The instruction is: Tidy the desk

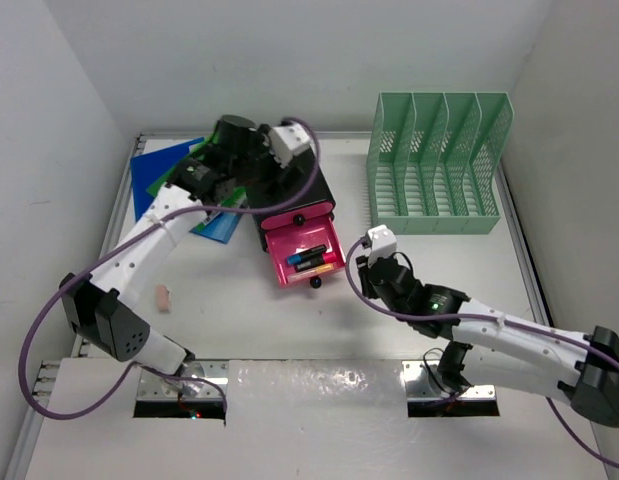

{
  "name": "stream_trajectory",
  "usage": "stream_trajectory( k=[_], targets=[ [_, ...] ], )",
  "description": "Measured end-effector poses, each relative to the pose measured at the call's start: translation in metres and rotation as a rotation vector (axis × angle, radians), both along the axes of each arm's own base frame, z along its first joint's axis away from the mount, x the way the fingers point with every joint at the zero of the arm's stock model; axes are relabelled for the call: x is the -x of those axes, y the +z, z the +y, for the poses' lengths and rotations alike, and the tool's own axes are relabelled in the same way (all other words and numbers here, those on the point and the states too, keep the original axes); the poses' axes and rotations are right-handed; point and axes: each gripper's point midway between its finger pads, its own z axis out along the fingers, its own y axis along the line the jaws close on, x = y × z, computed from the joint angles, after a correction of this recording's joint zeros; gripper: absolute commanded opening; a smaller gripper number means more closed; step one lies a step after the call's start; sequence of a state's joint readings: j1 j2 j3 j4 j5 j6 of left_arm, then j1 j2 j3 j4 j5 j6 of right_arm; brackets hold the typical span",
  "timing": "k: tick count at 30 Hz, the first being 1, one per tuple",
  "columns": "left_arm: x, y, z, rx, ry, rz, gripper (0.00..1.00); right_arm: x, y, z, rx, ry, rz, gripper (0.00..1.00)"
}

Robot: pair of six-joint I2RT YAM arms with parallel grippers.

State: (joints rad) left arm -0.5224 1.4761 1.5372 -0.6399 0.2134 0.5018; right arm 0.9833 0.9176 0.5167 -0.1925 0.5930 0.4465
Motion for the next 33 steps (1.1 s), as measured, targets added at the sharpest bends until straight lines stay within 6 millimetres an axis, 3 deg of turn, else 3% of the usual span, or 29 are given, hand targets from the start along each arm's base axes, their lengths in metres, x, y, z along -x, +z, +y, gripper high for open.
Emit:
stream_trajectory(
  k=[1, 3, 6, 10, 12, 16, 25, 33],
  targets=[
    [-0.008, 0.001, 0.012, 0.013, 0.026, 0.003, 0.75, -0.001, -0.002, 0.003, 0.002, 0.005, 0.005, 0.21],
    [-0.021, 0.003, 0.031, 0.028, 0.073, -0.002, 0.75, -0.002, -0.008, 0.01, 0.001, 0.021, 0.022, 0.21],
    [-0.033, 0.0, 0.046, 0.038, 0.113, -0.023, 0.75, -0.002, -0.015, 0.02, -0.008, 0.038, 0.037, 0.42],
    [-0.039, -0.02, 0.044, 0.033, 0.115, 0.009, 0.75, 0.002, -0.022, 0.035, -0.02, 0.065, 0.043, 0.54],
    [-0.05, -0.029, 0.047, 0.037, 0.133, 0.023, 0.75, 0.008, -0.027, 0.045, -0.03, 0.085, 0.049, 0.62],
    [-0.072, -0.057, 0.062, 0.032, 0.196, 0.074, 0.75, 0.018, -0.046, 0.064, -0.038, 0.125, 0.067, 0.67],
    [-0.083, -0.081, 0.069, 0.032, 0.238, 0.092, 0.75, 0.013, -0.093, 0.092, 0.015, 0.152, 0.104, 0.6],
    [-0.088, -0.083, 0.068, 0.047, 0.241, 0.064, 0.75, -0.012, -0.077, 0.114, -0.064, 0.124, 0.038, 0.46]
  ],
)
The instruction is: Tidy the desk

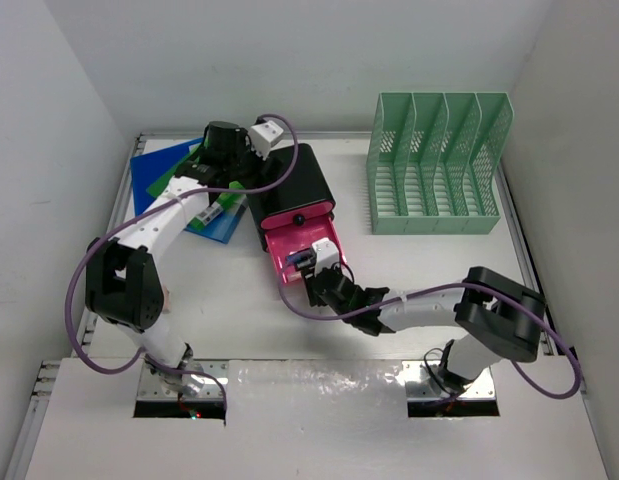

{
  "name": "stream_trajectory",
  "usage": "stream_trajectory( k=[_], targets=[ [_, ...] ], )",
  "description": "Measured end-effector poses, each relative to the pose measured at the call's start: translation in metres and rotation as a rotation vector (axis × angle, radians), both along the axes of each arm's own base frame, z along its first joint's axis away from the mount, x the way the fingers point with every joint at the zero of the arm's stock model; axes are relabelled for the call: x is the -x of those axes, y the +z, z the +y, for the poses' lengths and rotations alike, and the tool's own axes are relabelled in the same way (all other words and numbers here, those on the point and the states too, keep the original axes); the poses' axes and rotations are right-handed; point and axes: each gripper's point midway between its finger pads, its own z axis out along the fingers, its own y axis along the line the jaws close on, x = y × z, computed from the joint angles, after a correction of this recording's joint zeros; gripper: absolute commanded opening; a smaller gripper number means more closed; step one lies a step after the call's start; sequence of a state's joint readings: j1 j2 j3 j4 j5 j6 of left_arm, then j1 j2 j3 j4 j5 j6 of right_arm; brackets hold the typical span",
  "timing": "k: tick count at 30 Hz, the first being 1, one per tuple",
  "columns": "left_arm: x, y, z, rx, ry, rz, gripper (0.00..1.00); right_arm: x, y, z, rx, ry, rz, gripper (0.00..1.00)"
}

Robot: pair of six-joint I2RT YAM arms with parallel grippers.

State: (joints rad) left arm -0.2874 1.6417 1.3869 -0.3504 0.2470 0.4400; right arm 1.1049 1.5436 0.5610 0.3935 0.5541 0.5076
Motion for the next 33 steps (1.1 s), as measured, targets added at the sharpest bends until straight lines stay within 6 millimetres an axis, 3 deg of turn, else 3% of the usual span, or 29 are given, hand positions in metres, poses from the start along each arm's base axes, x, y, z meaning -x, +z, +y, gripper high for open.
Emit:
stream_trajectory(
  k=[8, 12, 15, 19, 26, 33],
  targets=[
    [-0.002, 0.0, -0.001, 0.003, -0.001, -0.011, 0.75, -0.019, 0.003, -0.004, -0.001, -0.033, -0.012, 0.38],
    [-0.002, 0.0, -0.001, 0.002, -0.004, -0.012, 0.75, -0.033, 0.022, 0.004, -0.025, -0.041, -0.061, 0.38],
    [-0.001, 0.0, -0.002, 0.002, -0.009, -0.012, 0.75, -0.051, 0.047, 0.017, -0.065, -0.053, -0.123, 0.38],
    [-0.001, 0.0, -0.003, 0.005, -0.018, -0.012, 0.75, -0.072, 0.062, 0.031, -0.09, -0.067, -0.167, 0.38],
    [-0.001, 0.0, -0.004, -0.004, -0.036, -0.019, 0.75, -0.114, 0.056, 0.035, -0.077, -0.121, -0.184, 0.36],
    [-0.001, 0.0, -0.004, -0.009, -0.045, -0.023, 0.75, -0.122, 0.059, 0.036, -0.023, -0.094, -0.215, 0.36]
  ],
)
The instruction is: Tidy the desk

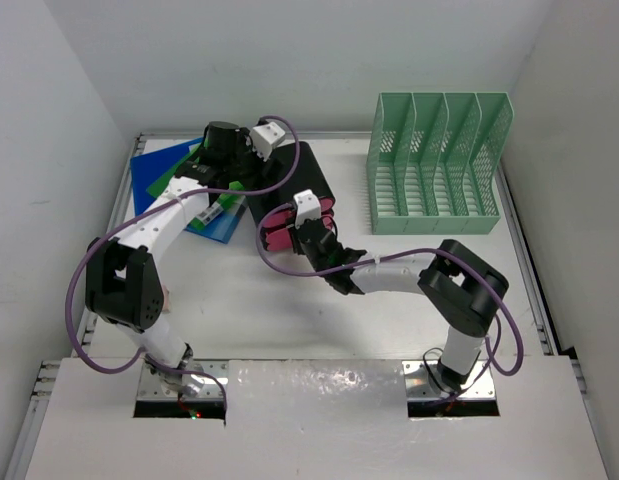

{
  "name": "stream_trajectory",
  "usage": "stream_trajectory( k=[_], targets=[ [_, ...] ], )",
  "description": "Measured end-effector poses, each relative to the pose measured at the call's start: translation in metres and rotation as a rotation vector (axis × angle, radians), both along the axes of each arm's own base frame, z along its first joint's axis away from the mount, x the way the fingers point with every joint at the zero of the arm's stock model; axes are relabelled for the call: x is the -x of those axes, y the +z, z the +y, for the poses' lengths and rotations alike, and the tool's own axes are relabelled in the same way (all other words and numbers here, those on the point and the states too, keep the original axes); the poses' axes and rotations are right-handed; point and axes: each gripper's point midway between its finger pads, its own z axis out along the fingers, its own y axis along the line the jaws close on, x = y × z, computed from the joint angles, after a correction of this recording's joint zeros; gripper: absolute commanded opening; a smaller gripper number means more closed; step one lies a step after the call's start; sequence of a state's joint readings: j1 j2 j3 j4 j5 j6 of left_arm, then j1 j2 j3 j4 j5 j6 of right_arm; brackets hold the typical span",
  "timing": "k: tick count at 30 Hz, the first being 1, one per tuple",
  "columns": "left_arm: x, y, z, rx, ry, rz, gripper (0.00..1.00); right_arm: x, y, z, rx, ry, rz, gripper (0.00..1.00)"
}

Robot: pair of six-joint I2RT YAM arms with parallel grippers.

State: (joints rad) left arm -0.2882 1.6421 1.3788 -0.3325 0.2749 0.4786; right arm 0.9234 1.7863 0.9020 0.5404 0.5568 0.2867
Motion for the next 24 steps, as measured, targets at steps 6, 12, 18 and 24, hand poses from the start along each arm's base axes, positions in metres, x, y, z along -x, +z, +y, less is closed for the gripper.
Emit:
stream_trajectory(
  k=[6, 12, 18, 24],
  targets=[
    [0.0, 0.0, 0.0, -0.002, -0.007, -0.002, 0.75, -0.002, 0.003, 0.001, 0.02, 0.009, -0.014, 0.35],
    [0.0, 0.0, -0.001, -0.004, -0.012, -0.003, 0.75, 0.007, 0.005, -0.008, -0.018, -0.03, -0.047, 0.37],
    [0.0, -0.001, -0.001, -0.003, -0.015, -0.003, 0.75, 0.035, 0.007, -0.013, -0.055, -0.035, -0.112, 0.4],
    [-0.001, 0.0, -0.003, 0.001, -0.021, -0.004, 0.75, 0.039, 0.009, -0.016, -0.108, -0.068, -0.121, 0.41]
  ],
)
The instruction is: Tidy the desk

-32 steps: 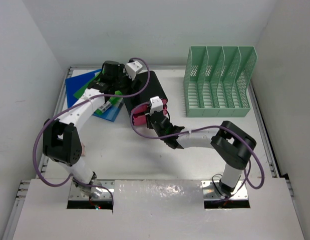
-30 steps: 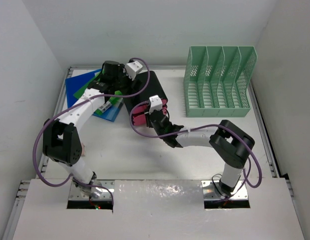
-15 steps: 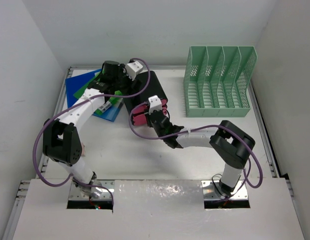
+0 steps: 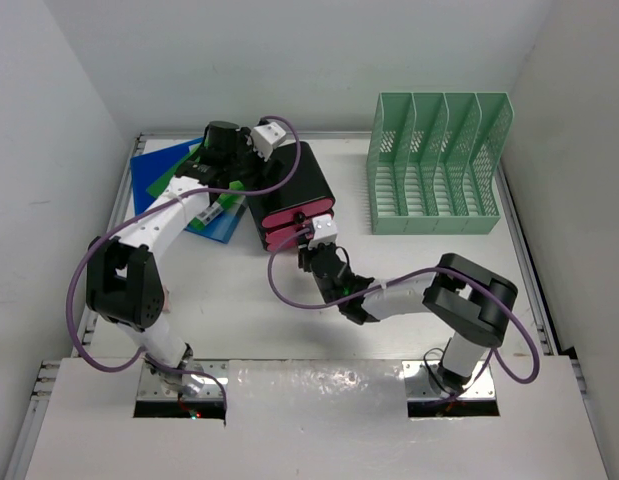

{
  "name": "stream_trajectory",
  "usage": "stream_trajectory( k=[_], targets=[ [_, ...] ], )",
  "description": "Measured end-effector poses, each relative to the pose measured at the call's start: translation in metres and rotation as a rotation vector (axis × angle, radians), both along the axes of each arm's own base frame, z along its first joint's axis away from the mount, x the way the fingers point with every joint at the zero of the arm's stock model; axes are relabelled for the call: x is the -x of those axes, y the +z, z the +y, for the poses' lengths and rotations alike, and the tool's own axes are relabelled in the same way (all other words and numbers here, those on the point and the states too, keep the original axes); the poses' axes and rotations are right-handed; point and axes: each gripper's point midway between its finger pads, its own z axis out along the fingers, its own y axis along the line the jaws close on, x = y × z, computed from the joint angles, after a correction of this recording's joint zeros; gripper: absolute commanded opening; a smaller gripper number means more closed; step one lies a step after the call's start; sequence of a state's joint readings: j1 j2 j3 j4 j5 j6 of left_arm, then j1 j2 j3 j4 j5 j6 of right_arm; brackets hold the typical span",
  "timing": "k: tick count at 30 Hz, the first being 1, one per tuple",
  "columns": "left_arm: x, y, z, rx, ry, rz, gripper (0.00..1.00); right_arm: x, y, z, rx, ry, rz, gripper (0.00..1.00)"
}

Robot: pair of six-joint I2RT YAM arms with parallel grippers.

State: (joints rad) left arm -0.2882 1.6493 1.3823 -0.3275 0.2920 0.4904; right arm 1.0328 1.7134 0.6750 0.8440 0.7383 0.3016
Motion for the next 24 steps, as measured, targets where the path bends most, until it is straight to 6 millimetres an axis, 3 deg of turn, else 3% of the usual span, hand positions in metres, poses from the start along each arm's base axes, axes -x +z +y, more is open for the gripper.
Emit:
stream_trajectory(
  k=[4, 14, 24],
  targets=[
    [0.0, 0.0, 0.0, 0.001, -0.002, 0.0, 0.75, 0.002, -0.009, -0.011, -0.034, -0.031, -0.002, 0.47],
    [-0.001, 0.0, -0.001, 0.004, -0.004, 0.001, 0.75, -0.022, -0.03, -0.009, -0.06, -0.046, 0.005, 0.4],
    [-0.001, 0.0, -0.002, 0.005, -0.007, 0.002, 0.75, -0.039, -0.019, 0.01, -0.078, -0.035, -0.047, 0.39]
  ],
)
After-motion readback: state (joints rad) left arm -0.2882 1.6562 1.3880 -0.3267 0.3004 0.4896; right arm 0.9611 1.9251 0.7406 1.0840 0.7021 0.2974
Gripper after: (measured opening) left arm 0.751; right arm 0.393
